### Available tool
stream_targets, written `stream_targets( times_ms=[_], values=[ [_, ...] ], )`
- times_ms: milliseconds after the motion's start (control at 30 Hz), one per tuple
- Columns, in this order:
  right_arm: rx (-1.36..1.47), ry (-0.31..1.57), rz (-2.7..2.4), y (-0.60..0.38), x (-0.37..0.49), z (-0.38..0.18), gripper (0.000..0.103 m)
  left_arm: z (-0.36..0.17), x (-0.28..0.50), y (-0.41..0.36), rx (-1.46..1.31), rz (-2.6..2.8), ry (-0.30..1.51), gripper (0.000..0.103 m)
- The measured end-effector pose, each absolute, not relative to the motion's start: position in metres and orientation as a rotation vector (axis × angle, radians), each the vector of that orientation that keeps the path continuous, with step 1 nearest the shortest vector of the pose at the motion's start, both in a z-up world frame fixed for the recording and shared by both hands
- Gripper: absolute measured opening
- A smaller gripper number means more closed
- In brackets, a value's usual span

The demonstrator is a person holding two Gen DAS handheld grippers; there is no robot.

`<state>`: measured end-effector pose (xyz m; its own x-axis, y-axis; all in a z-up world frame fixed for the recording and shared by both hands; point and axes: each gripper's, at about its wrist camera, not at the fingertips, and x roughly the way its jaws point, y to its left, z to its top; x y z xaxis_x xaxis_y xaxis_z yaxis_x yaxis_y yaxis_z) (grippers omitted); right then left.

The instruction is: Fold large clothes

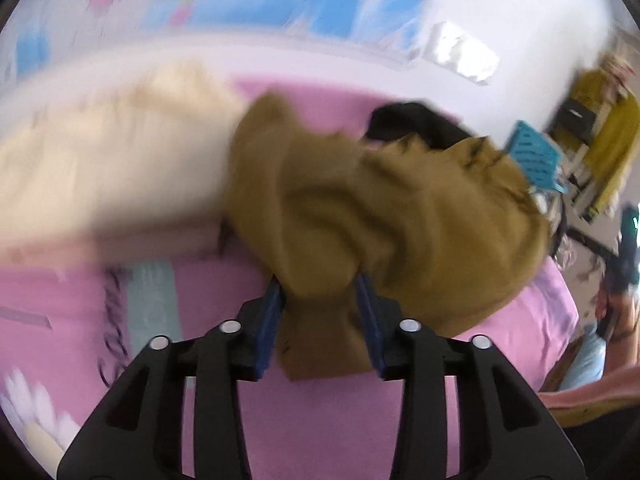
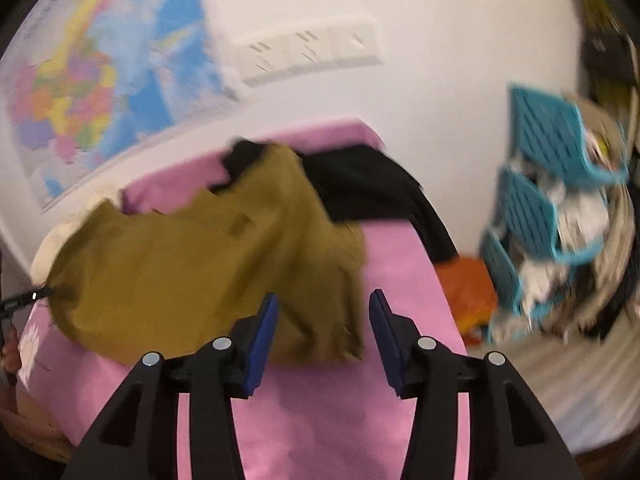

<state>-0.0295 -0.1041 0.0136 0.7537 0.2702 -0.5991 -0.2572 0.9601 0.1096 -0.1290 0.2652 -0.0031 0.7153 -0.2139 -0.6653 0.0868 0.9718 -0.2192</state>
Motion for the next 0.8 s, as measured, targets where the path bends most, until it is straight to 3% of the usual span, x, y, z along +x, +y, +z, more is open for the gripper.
stream_targets(
  times_ms=[67, 267, 433, 500, 533, 567, 600, 667, 733, 800],
  values=[
    [-0.023, 0.628, 0.364, -0.083, -0.024, 0.023, 0.046, 0.01, -0.126, 0.253, -0.143, -0.189, 0.717, 0.059],
    [-0.18, 0.654, 0.413, -0.026, 0.034, 0.021, 0.046, 0.025, -0.096, 0.207, -0.011, -0.285, 0.68, 0.066],
    [-0.326, 0.759, 0.4, 0.012, 0.083, -0.006, 0.046, 0.013, -0.05, 0.174, 0.051, -0.335, 0.778, 0.066],
    [-0.412, 0.826, 0.362, 0.022, 0.102, -0.026, 0.039, -0.001, -0.029, 0.167, 0.066, -0.319, 0.847, 0.065],
    [-0.428, 0.837, 0.355, 0.024, 0.106, -0.03, 0.016, -0.01, -0.017, 0.164, 0.067, -0.311, 0.891, 0.061],
    [-0.44, 0.844, 0.338, 0.024, 0.11, -0.034, 0.003, -0.016, -0.01, 0.165, 0.057, -0.306, 0.918, 0.052],
    [-0.445, 0.851, 0.338, 0.025, 0.113, -0.036, 0.003, -0.02, -0.005, 0.166, 0.04, -0.315, 0.936, 0.048],
    [-0.38, 0.827, 0.37, 0.02, 0.112, -0.026, 0.002, -0.023, -0.001, 0.172, 0.004, -0.314, 0.939, 0.022],
    [-0.265, 0.772, 0.43, 0.008, 0.108, 0.0, 0.002, -0.017, 0.001, 0.183, -0.04, -0.307, 0.917, 0.006],
    [-0.149, 0.693, 0.47, -0.004, 0.105, 0.029, 0.002, -0.007, -0.001, 0.195, -0.096, -0.303, 0.88, 0.005]
  ],
)
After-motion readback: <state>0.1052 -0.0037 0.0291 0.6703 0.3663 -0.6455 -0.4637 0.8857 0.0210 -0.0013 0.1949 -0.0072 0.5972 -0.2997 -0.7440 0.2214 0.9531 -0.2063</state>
